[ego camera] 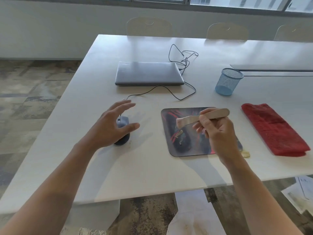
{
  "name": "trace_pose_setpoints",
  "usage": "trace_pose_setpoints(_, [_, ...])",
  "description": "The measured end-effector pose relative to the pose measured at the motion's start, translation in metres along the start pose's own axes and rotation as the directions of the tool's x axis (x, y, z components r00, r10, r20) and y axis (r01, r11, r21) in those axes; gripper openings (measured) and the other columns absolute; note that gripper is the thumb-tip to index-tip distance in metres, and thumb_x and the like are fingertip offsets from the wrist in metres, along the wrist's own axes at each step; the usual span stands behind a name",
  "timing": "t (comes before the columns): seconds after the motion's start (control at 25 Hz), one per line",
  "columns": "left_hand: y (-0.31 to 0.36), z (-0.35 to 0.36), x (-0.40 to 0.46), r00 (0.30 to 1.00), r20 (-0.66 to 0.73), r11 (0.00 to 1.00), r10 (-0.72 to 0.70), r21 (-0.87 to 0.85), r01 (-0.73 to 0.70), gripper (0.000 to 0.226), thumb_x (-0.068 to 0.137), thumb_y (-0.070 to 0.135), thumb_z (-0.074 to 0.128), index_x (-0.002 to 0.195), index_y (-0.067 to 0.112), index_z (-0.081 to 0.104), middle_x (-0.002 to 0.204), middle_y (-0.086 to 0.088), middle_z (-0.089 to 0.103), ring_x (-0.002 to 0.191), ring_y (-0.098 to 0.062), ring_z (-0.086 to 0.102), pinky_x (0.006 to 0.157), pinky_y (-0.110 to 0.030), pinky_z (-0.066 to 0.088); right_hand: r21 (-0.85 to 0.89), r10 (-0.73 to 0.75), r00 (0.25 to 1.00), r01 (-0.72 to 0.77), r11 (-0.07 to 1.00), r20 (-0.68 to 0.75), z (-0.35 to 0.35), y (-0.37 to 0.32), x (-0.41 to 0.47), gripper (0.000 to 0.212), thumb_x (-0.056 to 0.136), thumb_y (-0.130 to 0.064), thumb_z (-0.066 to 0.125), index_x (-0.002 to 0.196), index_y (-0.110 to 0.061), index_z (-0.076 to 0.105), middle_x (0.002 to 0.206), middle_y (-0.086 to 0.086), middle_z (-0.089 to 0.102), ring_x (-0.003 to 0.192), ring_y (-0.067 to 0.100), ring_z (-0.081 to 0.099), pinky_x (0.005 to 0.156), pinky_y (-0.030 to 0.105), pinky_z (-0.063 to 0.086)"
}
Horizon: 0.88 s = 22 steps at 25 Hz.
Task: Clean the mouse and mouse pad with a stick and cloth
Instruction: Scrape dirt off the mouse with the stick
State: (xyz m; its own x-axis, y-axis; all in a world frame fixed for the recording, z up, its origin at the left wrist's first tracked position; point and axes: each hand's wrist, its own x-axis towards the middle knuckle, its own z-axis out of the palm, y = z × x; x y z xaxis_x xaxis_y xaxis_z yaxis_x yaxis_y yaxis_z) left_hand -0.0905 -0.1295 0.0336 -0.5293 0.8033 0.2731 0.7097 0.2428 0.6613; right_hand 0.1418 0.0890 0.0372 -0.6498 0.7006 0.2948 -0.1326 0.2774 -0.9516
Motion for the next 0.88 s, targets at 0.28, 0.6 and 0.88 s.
trace_pose_setpoints(0.28, [0.062, 0.085, 0.045, 0.998, -0.053, 0.997, 0.043, 0.072, -0.039, 0.041, 0.090, 0.030, 0.065, 0.130, 0.018, 0.060, 0.137, 0.003, 0.054, 0.125, -0.012, 0.048, 0.105, -0.022, 0.032, -0.015, 0.019, 0.981, -0.023, 1.000, -0.194, -0.092, 0.001, 0.030, 0.007, 0.092, -0.012, 0.063, 0.087, -0.012, 0.067, 0.068, 0.009, 0.070, 0.056, 0.016, 0.062, 0.051, 0.017, 0.043])
trace_pose_setpoints(0.6, [0.042, 0.141, 0.067, 0.962, -0.178, 0.960, -0.206, 0.156, 0.234, 0.032, 0.098, 0.019, 0.048, 0.126, 0.011, 0.060, 0.132, -0.007, 0.059, 0.121, -0.023, 0.051, 0.100, -0.026, 0.032, -0.006, 0.095, 0.943, -0.102, 0.995, -0.320, -0.181, 0.027, 0.077, 0.022, 0.088, -0.020, 0.057, 0.090, -0.001, 0.068, 0.073, 0.012, 0.073, 0.055, 0.016, 0.058, 0.051, 0.022, 0.042])
trace_pose_setpoints(0.88, [0.034, 0.145, 0.070, 0.958, -0.188, 0.926, -0.217, 0.272, 0.263, 0.031, 0.095, 0.015, 0.049, 0.123, 0.013, 0.063, 0.133, -0.001, 0.059, 0.123, -0.022, 0.052, 0.103, -0.033, 0.036, -0.157, 0.039, 0.940, -0.098, 0.983, -0.340, -0.201, 0.029, 0.154, 0.018, 0.086, -0.026, 0.054, 0.091, -0.013, 0.066, 0.068, 0.000, 0.074, 0.046, 0.013, 0.061, 0.048, 0.021, 0.044])
